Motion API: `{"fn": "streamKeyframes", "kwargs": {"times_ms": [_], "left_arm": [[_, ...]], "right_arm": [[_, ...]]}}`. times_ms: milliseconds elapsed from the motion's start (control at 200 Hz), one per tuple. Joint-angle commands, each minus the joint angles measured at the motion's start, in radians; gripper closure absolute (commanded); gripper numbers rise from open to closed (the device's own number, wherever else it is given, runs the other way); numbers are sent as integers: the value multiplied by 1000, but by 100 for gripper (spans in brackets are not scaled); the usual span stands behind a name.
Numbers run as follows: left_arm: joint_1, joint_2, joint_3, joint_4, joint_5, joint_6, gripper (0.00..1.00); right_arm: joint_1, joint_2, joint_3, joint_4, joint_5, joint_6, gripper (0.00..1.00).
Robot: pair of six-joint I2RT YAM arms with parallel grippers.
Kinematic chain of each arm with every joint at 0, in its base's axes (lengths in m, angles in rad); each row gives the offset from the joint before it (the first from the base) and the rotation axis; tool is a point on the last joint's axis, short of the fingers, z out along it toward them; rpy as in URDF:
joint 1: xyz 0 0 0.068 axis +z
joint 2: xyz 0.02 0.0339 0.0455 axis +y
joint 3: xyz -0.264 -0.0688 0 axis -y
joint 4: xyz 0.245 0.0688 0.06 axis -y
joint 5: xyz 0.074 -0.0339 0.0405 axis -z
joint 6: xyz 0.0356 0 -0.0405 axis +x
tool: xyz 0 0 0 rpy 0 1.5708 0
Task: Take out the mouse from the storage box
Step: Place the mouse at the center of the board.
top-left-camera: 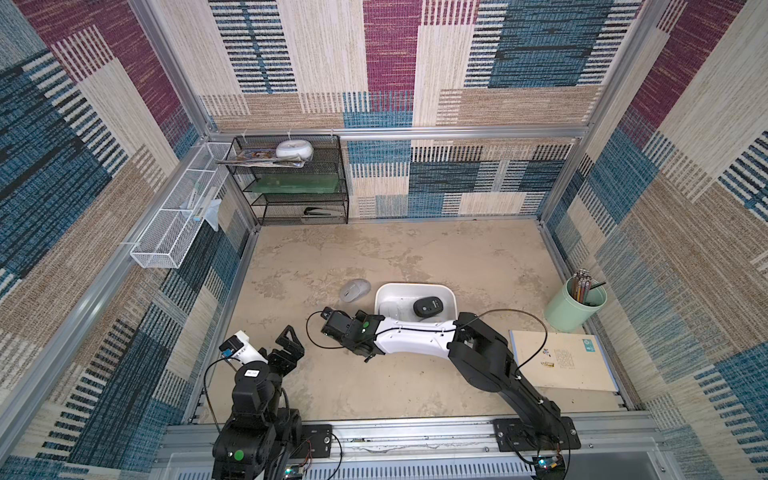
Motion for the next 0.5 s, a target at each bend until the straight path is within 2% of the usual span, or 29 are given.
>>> {"fn": "streamKeyframes", "kwargs": {"times_ms": [0,265,496], "left_arm": [[0,-1,8,1,-7,-3,0],[0,4,17,8,16,-7,1],[1,69,52,29,61,-7,1]], "right_arm": [[1,-23,-5,11,-47,34,31],[1,-94,-48,48,-133,53,20],[-6,-229,-140,87,-152,84,17]]}}
